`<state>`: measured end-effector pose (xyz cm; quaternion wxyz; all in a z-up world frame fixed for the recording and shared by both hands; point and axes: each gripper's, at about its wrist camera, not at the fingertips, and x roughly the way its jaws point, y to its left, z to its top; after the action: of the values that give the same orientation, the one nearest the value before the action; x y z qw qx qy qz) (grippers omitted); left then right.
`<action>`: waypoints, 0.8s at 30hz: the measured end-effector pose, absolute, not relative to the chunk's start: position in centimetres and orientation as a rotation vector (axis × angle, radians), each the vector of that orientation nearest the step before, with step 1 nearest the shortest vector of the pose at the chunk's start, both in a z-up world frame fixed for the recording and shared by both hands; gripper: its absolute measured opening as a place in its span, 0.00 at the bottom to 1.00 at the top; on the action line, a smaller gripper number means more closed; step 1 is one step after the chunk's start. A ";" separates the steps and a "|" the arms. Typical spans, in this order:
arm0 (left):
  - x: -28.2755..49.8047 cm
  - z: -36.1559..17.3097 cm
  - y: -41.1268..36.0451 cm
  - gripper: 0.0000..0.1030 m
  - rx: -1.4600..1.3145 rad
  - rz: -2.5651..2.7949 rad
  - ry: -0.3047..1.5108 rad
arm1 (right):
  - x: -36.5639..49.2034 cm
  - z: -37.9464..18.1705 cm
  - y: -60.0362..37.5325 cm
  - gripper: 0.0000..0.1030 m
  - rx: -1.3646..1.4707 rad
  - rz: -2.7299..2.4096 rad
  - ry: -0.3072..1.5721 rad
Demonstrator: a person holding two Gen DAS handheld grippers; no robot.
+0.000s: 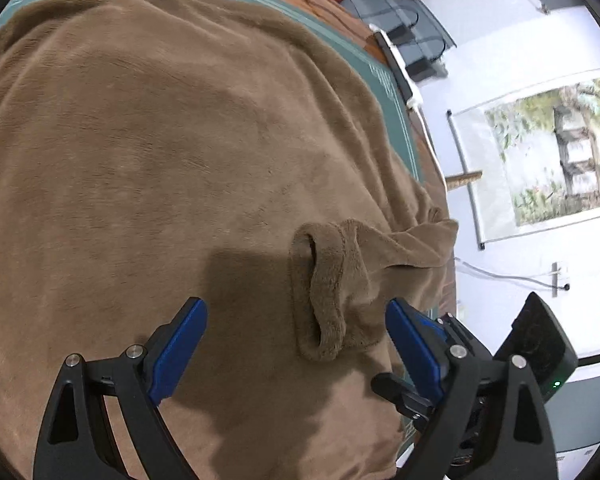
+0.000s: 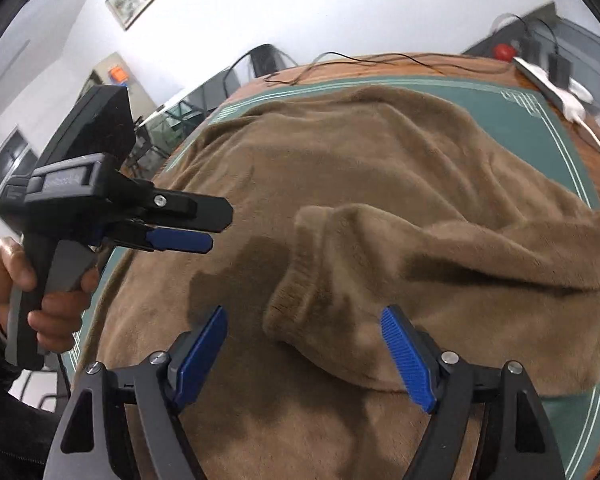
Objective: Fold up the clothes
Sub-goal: 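Lower the sleeve onto the fleece body and open the right gripper, then grasp the laid sleeve cuff with the left gripper and lift it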
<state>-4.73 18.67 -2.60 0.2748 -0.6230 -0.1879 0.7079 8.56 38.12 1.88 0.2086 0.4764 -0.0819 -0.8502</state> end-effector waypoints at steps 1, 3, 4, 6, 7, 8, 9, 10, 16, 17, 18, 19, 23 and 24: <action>-4.7 -2.7 19.1 0.90 -1.672 1.889 -0.504 | 8.4 1.6 38.7 0.79 1.336 -2.371 -0.250; -4.9 -3.1 19.6 0.90 -1.654 1.874 -0.514 | 8.9 1.5 39.5 0.79 1.357 -2.375 -0.312; -5.1 -3.2 19.9 0.90 -1.636 1.869 -0.530 | 9.2 1.6 39.9 0.79 1.365 -2.372 -0.344; -5.5 -3.5 20.2 0.90 -1.606 1.859 -0.567 | 10.1 1.5 40.7 0.79 1.385 -2.367 -0.392; -5.9 -3.9 20.3 0.90 -1.601 1.856 -0.591 | 10.6 1.4 41.0 0.79 1.396 -2.365 -0.408; -6.2 -4.3 20.5 0.90 -1.599 1.849 -0.614 | 10.6 1.2 41.0 0.79 1.403 -2.364 -0.410; -6.5 -4.6 20.6 0.90 -1.598 1.844 -0.624 | 10.7 1.0 41.1 0.79 1.410 -2.364 -0.413; -6.7 -5.0 20.9 0.90 -1.597 1.835 -0.623 | 10.6 0.9 41.0 0.79 1.412 -2.364 -0.418; -6.5 -5.8 23.4 0.89 -1.548 1.871 -0.465 | 10.9 0.8 41.6 0.79 1.414 -2.368 -0.469; -6.5 -5.7 23.7 0.89 -1.530 1.884 -0.437 | 11.1 0.7 41.7 0.79 1.417 -2.367 -0.478; -6.5 -5.7 23.9 0.89 -1.523 1.882 -0.430 | 11.2 0.7 41.8 0.79 1.420 -2.366 -0.486; -6.5 -5.7 24.2 0.89 -1.516 1.878 -0.425 | 11.3 0.6 41.9 0.79 1.423 -2.365 -0.494; -6.7 -6.2 25.6 0.24 -1.531 1.784 -0.381 | 11.7 0.3 42.2 0.79 1.443 -2.361 -0.517; -6.6 -6.4 26.1 0.24 -1.554 1.755 -0.361 | 11.7 0.2 42.2 0.79 1.448 -2.363 -0.520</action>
<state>-6.64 26.09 -6.43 0.3757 -0.6072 -0.1409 0.6858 11.71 42.23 0.21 0.1603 0.5071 -0.1820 -0.8271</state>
